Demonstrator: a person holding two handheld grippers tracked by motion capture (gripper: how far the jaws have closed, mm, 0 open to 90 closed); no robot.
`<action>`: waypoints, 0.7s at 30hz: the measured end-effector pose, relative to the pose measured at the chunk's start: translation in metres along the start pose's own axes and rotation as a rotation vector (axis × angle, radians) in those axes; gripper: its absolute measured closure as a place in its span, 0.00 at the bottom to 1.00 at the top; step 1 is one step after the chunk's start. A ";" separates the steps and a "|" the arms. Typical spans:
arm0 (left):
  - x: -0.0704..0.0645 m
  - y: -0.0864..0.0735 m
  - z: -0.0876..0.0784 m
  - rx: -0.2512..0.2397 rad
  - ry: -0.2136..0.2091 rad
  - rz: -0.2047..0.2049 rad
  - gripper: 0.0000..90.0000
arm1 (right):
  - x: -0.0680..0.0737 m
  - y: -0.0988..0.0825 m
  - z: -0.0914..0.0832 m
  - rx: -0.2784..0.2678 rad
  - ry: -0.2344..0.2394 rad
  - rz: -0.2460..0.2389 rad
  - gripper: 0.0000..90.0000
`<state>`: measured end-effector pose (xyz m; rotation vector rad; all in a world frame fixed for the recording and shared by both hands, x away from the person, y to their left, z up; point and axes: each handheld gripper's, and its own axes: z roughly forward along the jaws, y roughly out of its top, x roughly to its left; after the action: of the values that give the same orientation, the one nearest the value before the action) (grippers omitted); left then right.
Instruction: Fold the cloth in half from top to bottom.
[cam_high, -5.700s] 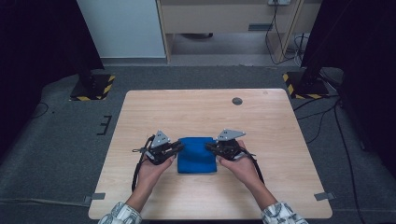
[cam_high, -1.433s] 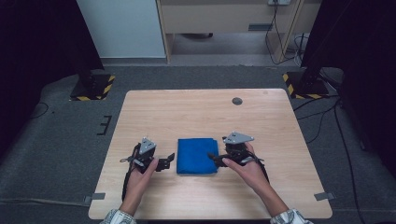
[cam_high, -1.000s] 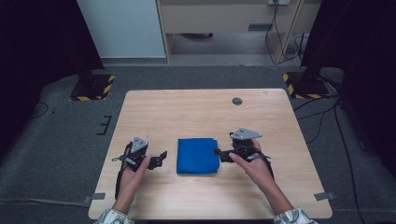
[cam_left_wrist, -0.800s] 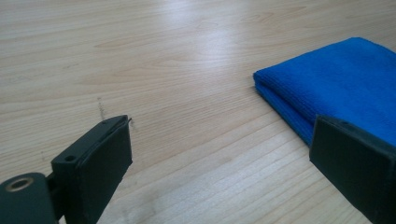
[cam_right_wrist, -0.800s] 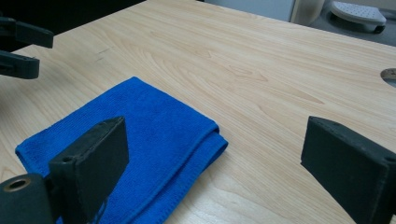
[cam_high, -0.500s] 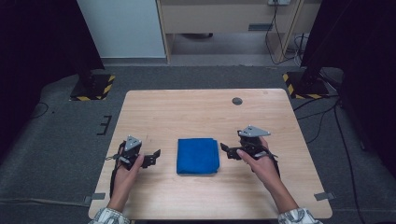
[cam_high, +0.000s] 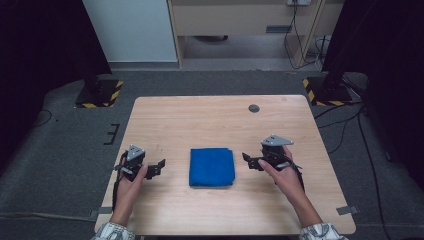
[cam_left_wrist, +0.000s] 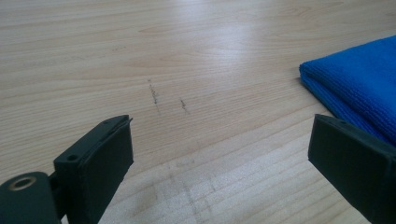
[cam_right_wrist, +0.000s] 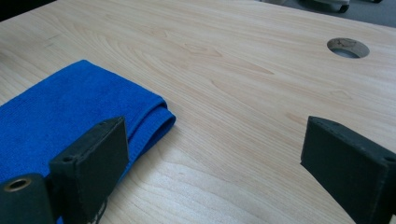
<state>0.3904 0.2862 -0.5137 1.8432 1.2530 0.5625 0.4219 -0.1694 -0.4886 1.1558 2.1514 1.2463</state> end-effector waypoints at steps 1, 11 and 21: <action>0.000 0.000 0.000 0.003 0.004 0.006 0.07 | 0.000 0.000 0.000 0.002 -0.002 0.001 0.09; 0.002 -0.001 0.000 0.020 0.012 0.016 0.07 | -0.020 -0.004 -0.014 -0.013 -0.044 0.033 0.09; 0.007 -0.003 0.001 0.037 0.026 0.022 0.07 | -0.045 -0.014 -0.022 0.002 -0.099 0.080 0.09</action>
<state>0.3920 0.2925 -0.5176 1.8876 1.2695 0.5807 0.4265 -0.2215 -0.4916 1.2881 2.0534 1.1933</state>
